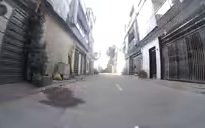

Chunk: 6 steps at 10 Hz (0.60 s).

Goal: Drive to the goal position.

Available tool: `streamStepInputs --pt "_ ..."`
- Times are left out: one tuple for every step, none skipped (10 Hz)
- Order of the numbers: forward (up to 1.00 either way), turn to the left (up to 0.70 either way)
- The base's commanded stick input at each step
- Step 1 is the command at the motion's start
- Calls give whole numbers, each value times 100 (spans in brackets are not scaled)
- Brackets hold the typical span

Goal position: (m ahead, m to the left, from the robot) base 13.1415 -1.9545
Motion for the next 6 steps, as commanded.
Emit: streamStepInputs --pt "85 0" --pt "85 0" --pt "85 0" --pt "85 0" --pt "85 0" --pt "85 0"
